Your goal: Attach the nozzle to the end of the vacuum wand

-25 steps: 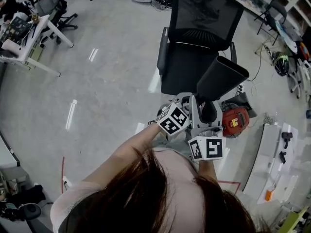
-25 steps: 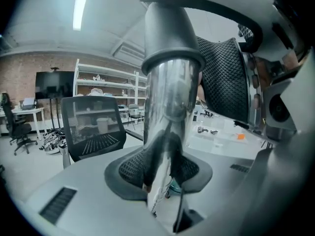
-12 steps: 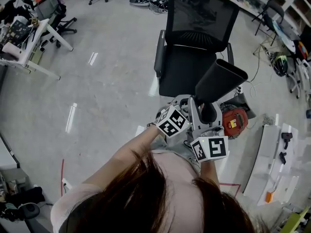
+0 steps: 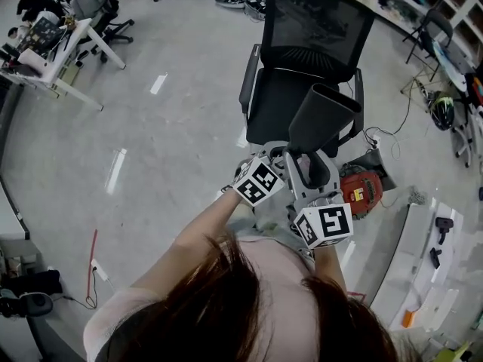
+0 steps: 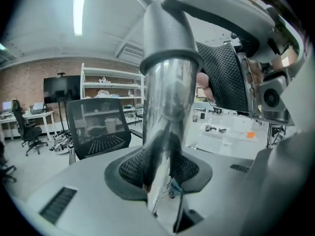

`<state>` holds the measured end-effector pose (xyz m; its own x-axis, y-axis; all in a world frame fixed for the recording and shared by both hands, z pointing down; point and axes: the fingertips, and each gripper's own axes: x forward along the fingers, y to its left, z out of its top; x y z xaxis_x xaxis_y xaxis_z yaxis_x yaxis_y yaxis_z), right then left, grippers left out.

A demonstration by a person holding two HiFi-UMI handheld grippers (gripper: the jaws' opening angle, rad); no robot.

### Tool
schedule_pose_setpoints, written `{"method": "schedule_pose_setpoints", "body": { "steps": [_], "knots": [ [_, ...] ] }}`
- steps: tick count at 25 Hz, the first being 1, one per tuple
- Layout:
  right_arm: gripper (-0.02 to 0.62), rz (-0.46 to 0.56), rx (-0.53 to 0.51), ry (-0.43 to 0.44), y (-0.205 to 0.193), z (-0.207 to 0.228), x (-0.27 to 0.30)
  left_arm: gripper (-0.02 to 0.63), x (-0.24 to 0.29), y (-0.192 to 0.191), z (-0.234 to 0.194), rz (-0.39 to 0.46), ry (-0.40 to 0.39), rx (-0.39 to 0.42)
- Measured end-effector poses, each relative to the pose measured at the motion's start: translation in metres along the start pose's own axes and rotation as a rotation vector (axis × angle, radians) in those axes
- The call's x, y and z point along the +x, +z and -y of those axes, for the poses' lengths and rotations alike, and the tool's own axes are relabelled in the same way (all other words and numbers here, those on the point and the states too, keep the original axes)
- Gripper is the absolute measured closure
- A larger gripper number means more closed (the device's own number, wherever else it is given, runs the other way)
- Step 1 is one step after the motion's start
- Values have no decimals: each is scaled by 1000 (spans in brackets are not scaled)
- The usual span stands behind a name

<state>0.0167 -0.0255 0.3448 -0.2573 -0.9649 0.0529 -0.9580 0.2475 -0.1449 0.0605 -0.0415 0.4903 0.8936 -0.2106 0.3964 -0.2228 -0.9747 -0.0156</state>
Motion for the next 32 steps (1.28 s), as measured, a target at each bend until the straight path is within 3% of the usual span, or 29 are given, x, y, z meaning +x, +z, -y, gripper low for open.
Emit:
{"method": "schedule_pose_setpoints", "body": {
  "steps": [10, 32],
  "knots": [
    [413, -28, -25, 42, -10, 2, -58, 474, -6, -5, 17, -19, 72, -10],
    [414, -65, -1, -13, -19, 26, -213, 474, -8, 3, 65, -23, 171, -14]
  ]
}}
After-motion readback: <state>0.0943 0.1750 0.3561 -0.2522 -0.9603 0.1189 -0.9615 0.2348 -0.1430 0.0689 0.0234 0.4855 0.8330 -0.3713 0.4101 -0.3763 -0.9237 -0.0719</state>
